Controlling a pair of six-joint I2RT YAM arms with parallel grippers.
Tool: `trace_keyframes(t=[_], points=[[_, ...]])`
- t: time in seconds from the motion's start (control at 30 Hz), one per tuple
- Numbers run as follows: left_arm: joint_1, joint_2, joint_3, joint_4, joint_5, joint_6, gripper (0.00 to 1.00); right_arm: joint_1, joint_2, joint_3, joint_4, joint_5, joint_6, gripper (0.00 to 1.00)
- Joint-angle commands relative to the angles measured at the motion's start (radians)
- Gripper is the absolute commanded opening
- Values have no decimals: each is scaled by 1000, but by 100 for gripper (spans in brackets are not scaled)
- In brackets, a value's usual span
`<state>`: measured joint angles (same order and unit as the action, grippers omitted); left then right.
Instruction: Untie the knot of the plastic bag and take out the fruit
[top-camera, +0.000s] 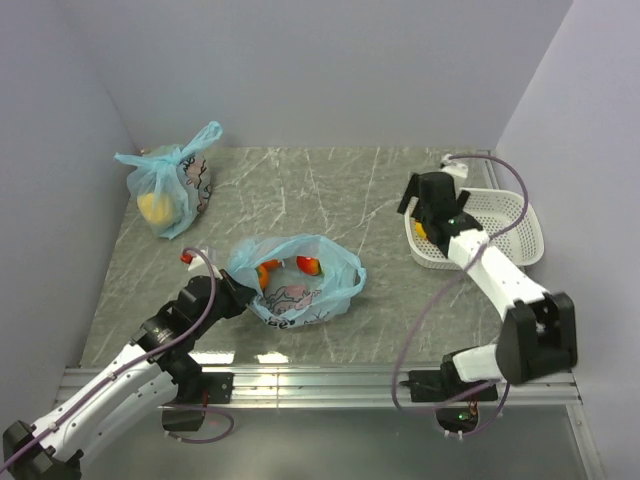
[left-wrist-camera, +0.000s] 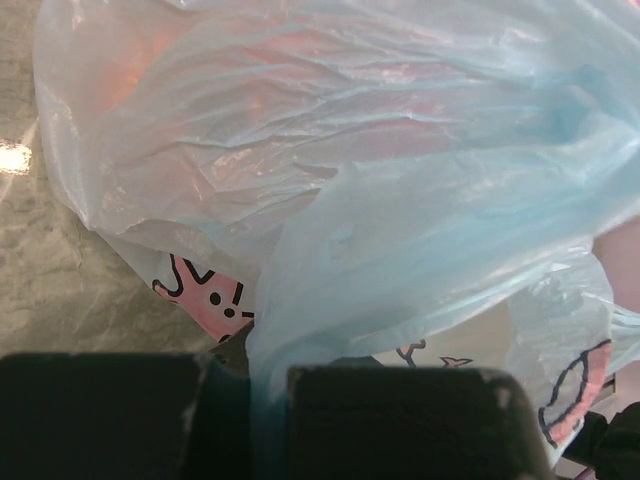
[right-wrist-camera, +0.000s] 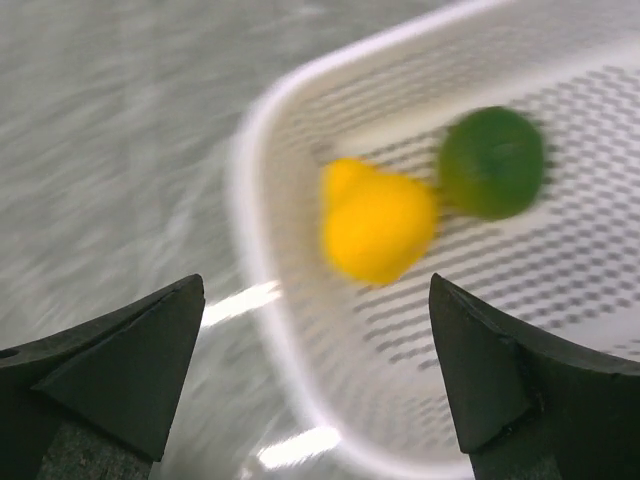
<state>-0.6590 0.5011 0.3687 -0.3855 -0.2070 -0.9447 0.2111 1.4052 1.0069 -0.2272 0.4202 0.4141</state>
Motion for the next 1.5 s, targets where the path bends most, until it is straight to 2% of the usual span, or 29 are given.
trace_keyframes(t=[0.0, 0.1, 0.13, 0.17, 0.27, 0.47, 0.6, 0.83, 0.97, 1.1, 1.33, 1.47], points=[[-4, 27, 18, 17, 0, 21, 0, 233, -152, -25, 81, -80, -79, 98], [-4, 50, 27, 22, -8, 24, 0, 388, -186, -10, 80, -118, -109, 95], [-4, 54, 29, 23, -11, 23, 1, 481, -190, -8, 87, -150, -124, 92], [-5, 63, 32, 25, -14, 21, 1, 522, -196, -7, 95, -212, -141, 87], [-4, 60, 30, 28, -15, 15, 1, 676, -187, 19, 98, -221, -187, 85], [-4, 39, 22, 13, -19, 11, 1, 796, -88, 61, 129, -394, -221, 85], [-4, 42, 29, -4, -26, 9, 1, 806, 44, 122, 89, -471, -250, 84], [-5, -35, -28, 11, 15, -35, 1, 786, 190, 99, 61, -275, -225, 82], [-4, -36, -95, 54, 98, -78, 1, 768, 215, 52, 65, -134, -213, 82], [-5, -36, -142, 83, 141, -94, 1, 752, 203, -29, 63, 101, -169, 84], [-5, 40, -151, 186, 236, -49, 1, 751, 86, -152, 98, 141, -126, 84], [-16, 114, -139, 258, 261, -37, 0, 725, 104, -182, 123, 117, -113, 84]])
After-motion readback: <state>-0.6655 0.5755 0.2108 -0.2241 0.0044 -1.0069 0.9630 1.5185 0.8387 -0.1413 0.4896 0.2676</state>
